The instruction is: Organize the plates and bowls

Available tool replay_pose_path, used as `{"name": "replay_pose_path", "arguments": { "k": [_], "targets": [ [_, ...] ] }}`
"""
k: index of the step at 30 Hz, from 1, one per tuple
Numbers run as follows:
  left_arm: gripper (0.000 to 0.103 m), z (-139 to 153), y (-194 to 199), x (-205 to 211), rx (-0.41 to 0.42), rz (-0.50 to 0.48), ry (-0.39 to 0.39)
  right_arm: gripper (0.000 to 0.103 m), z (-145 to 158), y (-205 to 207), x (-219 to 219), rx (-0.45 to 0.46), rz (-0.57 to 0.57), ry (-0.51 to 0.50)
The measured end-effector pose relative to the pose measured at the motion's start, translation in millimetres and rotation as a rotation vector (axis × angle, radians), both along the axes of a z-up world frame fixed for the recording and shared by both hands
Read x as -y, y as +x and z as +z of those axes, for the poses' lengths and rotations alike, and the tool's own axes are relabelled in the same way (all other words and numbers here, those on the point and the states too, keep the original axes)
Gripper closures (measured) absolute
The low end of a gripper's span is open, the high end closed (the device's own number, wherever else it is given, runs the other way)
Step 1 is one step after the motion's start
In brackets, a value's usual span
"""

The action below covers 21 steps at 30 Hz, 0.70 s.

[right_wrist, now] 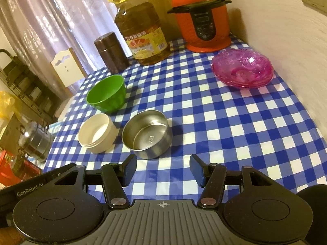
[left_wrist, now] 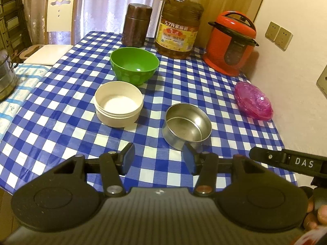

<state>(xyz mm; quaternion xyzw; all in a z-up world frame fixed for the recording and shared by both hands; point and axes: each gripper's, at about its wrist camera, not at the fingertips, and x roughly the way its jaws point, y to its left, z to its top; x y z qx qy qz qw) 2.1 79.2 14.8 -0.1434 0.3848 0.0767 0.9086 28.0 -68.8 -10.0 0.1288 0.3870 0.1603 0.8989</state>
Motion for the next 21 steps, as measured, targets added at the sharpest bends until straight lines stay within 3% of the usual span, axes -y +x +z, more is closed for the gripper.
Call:
{"name": "replay_pose_path", "arguments": {
  "k": [21],
  "targets": [
    [0.055, -4, 12, -27, -0.013, 0.045, 0.036, 0.045, -5, 20, -31, 0.006, 0.045, -0.029]
  ]
}}
